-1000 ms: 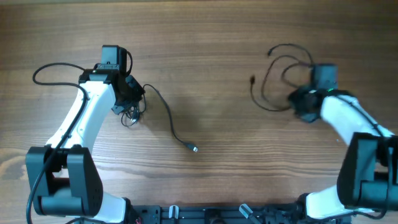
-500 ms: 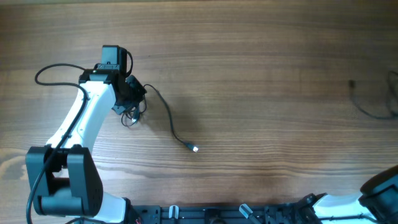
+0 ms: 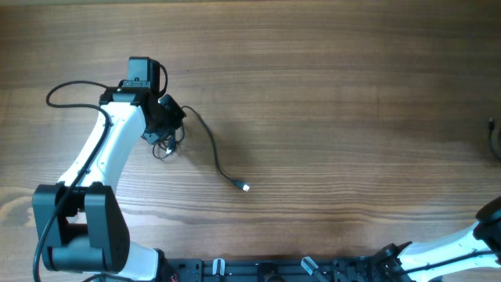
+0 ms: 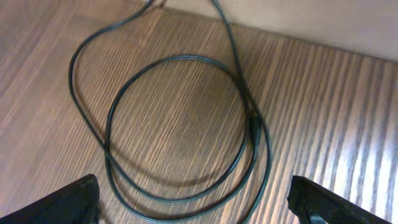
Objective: Untangle cables
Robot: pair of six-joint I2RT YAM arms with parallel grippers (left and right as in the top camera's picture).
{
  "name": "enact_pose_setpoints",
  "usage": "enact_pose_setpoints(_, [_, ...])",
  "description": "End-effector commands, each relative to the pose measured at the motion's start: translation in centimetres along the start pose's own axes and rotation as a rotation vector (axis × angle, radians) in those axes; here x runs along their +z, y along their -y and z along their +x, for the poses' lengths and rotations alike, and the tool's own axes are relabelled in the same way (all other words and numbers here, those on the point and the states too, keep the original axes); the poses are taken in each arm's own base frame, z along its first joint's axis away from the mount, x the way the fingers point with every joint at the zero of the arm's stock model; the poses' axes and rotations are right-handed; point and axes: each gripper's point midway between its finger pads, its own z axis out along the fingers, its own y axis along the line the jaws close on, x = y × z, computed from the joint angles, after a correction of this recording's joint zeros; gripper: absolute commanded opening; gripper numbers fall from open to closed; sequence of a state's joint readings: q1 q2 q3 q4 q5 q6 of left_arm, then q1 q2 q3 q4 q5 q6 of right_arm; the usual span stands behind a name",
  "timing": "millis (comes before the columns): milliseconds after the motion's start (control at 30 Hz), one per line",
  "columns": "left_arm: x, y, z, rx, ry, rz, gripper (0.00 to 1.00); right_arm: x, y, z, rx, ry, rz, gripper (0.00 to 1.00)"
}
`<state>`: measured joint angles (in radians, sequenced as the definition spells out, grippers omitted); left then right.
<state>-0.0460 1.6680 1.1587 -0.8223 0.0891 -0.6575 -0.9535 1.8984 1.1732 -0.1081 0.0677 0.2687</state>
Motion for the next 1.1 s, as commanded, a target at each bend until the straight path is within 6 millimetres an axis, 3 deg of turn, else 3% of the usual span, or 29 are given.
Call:
enact_pose_setpoints(0, [0.0,0.4,0.1,-0.005,-0.006,0.013,0.17,1.0,1.3,-1.3,-0.038,0.064,0.074,0.86])
enact_pose_setpoints(33, [0.0,0.5,0.2,-0.006,-0.011,0.019,0.17,1.8,0.5,-1.3,-0.109,0.075,0.036,0.78])
enact_pose_setpoints(133, [0.0,0.6,0.3,-0.009,-0.019,0.025,0.18,4.2,-0.4,0.5,-0.129,0.043,-0.026,0.22])
enact_pose_setpoints(167, [0.0,0.6,0.5,-0.009,-0.025,0.027,0.17,5.1,-0.2,1.6,-0.118,0.019,-0.021,0.14])
enact_pose_setpoints(267, [0.0,0.7,0.6,-0.01,-0.031,0.03,0.17,6.9,0.4,4.1,-0.11,-0.042,-0.008,0.12])
enact_pose_setpoints(333, [0.0,0.7,0.6,-0.01,-0.032,0.03,0.17,7.1,0.2,6.6,-0.117,-0.132,-0.024,0.05])
enact_pose_setpoints(367, [0.0,0.7,0.6,-0.009,-0.031,0.03,0.17,6.4,-1.0,9.8,-0.084,-0.267,-0.096,0.05])
enact_pose_setpoints(433, [0.0,0.9,0.3,-0.008,-0.022,0.038,0.18,5.5,-2.5,12.3,0.015,-0.374,-0.131,0.05])
enact_pose_setpoints(500, [0.0,0.9,0.3,-0.008,-0.021,0.039,0.17,4.9,-3.6,13.7,0.026,-0.423,-0.124,0.04])
enact_pose_setpoints(600, [0.0,0.7,0.5,-0.008,-0.027,0.033,0.16,3.1,-3.0,15.0,0.013,-0.502,-0.078,0.05])
enact_pose_setpoints(667, [0.0,0.9,0.3,-0.007,-0.021,0.038,0.15,1.7,-2.9,14.8,0.01,-0.521,-0.069,0.05])
enact_pose_setpoints(700, [0.0,0.9,0.3,-0.007,-0.02,0.04,0.15,1.1,-2.9,13.7,0.007,-0.491,-0.066,0.05])
enact_pose_setpoints(800, [0.0,0.8,0.4,-0.008,-0.024,0.037,0.12,-2.7,-3.5,7.4,0.003,-0.311,-0.074,0.06])
enact_pose_setpoints(833, [0.0,0.9,0.4,-0.007,-0.022,0.038,0.11,-4.3,-3.9,5.4,0.005,-0.249,-0.092,0.25])
enact_pose_setpoints(867, [0.0,1.1,0.3,-0.007,-0.022,0.047,0.09,-6.5,-4.5,3.0,0.008,-0.17,-0.121,0.35])
enact_pose_setpoints(900, [-0.1,1.6,0.5,-0.005,-0.033,0.074,0.08,-8.7,-4.9,1.1,0.012,-0.107,-0.145,0.36])
enact_pose_setpoints(933, [-0.1,2.4,0.8,0.001,-0.051,0.116,0.05,-10.9,-5.3,-0.2,0.012,-0.062,-0.167,0.46])
enact_pose_setpoints(1000, [-0.2,3.8,1.1,0.026,-0.056,0.162,0.05,-13.0,-5.6,-0.9,0.007,-0.033,-0.182,0.47])
enact_pose_setpoints(1067, [-0.2,5.0,1.8,0.064,-0.051,0.18,0.06,-13.4,-5.6,-1.0,0.007,-0.027,-0.187,0.57])
